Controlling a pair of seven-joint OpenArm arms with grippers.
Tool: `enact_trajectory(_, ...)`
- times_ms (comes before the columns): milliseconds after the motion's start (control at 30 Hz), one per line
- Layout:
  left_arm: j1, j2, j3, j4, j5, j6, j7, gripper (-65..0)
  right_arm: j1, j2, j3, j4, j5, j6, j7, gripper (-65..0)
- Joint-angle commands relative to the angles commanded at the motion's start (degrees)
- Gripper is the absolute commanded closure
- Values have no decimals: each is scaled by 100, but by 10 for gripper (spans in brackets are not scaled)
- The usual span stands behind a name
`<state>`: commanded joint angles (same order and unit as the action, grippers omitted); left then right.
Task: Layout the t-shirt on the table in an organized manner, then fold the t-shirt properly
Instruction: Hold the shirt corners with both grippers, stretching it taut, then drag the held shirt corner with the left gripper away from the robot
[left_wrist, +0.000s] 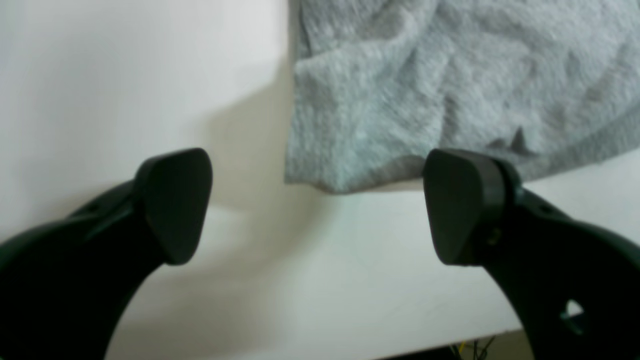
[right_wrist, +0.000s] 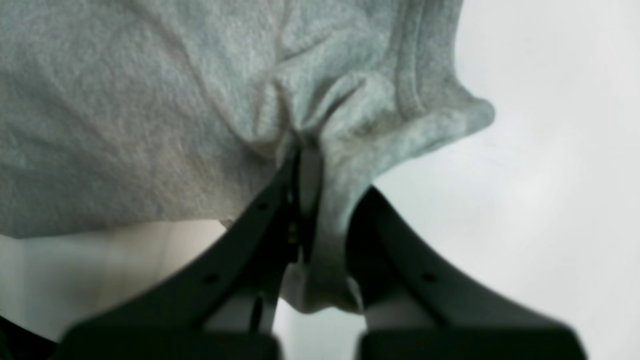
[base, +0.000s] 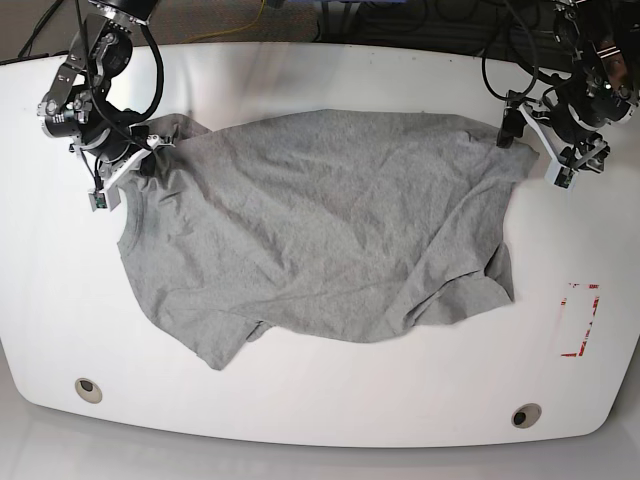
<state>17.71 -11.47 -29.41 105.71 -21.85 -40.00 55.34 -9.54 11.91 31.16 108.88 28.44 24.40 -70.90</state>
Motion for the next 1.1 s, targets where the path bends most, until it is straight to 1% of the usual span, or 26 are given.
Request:
enact_trajectory(67, -9, 9, 35, 0, 0, 0, 9, -650, 0, 0, 0, 0, 0, 0, 0, 0)
enact_trajectory(167, -88, 9, 325, -9, 18, 0, 9, -650, 0, 9, 0, 0, 0, 0, 0, 0)
enact_trajectory(267, -105, 9, 492, -9, 18, 0, 9, -650, 0, 9, 0, 0, 0, 0, 0, 0)
enact_trajectory(533, -123, 18, 510, -9, 26, 0, 9, -650, 0, 0, 9, 0, 0, 0, 0, 0)
enact_trajectory(567, -123, 18, 510, -9, 26, 0, 9, -589, 0, 0, 9, 0, 0, 0, 0, 0)
enact_trajectory(633, -123, 18, 510, -18, 35, 0, 9, -515, 0, 18, 18, 0, 0, 0, 0, 0)
enact_trajectory(733, -123, 18, 510, -18, 35, 0, 18, -426, 0, 26, 18, 9, 0, 0, 0, 0)
enact_trajectory(767, -123, 18, 510, -18, 35, 0, 18, -415, 0, 26, 18, 9, 0, 0, 0, 0)
enact_trajectory(833, -123, 18, 510, -18, 105, 0, 18, -427, 0, 26, 26, 9, 0, 0, 0, 0)
enact_trajectory(967, -114, 35, 510, -18, 466, 0, 18, -496, 0, 26, 26, 9, 9, 0, 0, 0)
enact_trajectory(1033, -114, 123, 501, -18, 607, 0, 18, -511, 9, 26, 26, 9, 9, 0, 0, 0)
enact_trajectory(1100, -114, 158, 501, -18, 712, 0, 18, -512, 9, 26, 35, 9, 9, 0, 0, 0)
